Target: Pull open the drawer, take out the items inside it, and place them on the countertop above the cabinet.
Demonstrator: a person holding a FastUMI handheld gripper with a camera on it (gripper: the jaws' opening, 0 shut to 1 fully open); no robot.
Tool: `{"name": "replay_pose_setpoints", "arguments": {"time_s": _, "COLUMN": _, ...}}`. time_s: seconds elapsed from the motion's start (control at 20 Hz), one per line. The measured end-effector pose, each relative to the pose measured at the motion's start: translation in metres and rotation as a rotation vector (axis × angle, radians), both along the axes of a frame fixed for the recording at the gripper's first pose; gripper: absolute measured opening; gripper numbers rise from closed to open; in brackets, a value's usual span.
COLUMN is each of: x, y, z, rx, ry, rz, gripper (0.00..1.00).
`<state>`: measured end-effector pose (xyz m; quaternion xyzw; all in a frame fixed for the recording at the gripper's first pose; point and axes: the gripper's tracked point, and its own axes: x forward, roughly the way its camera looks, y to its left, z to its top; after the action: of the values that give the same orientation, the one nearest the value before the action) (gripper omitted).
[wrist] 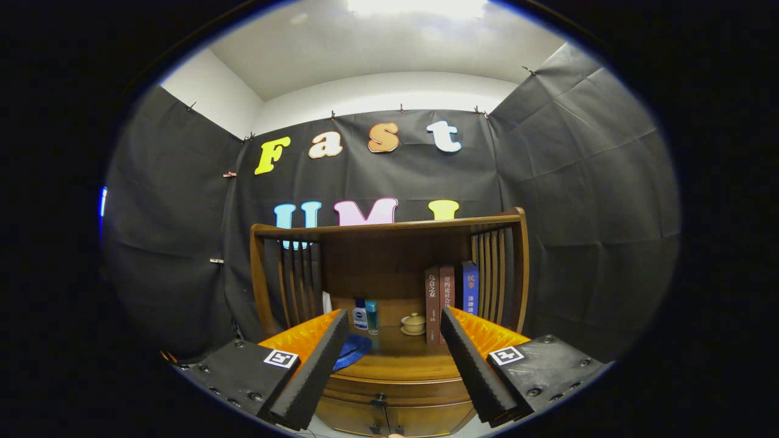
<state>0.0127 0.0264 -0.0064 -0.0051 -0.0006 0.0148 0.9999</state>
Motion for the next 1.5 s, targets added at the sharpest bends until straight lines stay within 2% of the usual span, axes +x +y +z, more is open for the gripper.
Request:
{"name": "replay_pose_setpoints", "arguments": {"time_s": 0.25, "x": 0.023, "y": 0.023, "z": -0.037, "rx": 0.003, "ry": 0.028, "rz": 0.036, "gripper": 0.98}}
{"name": "replay_pose_setpoints", "arguments": {"time_s": 0.65, "x": 0.052, "y": 0.045, "z": -0.179, "rx": 0.054, "ry": 0.205, "rz": 0.046, "gripper": 0.98}}
{"name": "replay_pose_setpoints", "arguments": {"time_s": 0.8, "x": 0.057, "y": 0.044, "z": -0.228, "rx": 0.055, "ry": 0.282, "rz": 0.029, "gripper": 0.98}}
{"name": "replay_pose_setpoints", "arguments": {"time_s": 1.1, "x": 0.075, "y": 0.026, "z": -0.326, "rx": 0.052, "ry": 0.445, "rz": -0.056, "gripper": 0.97}}
{"name": "replay_pose_setpoints", "arguments": {"time_s": 1.15, "x": 0.072, "y": 0.025, "z": -0.339, "rx": 0.059, "ry": 0.471, "rz": -0.068, "gripper": 0.94}}
{"name": "replay_pose_setpoints", "arguments": {"time_s": 1.2, "x": 0.073, "y": 0.021, "z": -0.353, "rx": 0.064, "ry": 0.500, "rz": -0.078, "gripper": 0.87}}
{"name": "replay_pose_setpoints", "arguments": {"time_s": 1.4, "x": 0.075, "y": 0.015, "z": -0.393, "rx": 0.070, "ry": 0.583, "rz": -0.115, "gripper": 0.74}}
{"name": "replay_pose_setpoints", "arguments": {"time_s": 1.5, "x": 0.071, "y": 0.014, "z": -0.407, "rx": 0.058, "ry": 0.623, "rz": -0.122, "gripper": 0.60}}
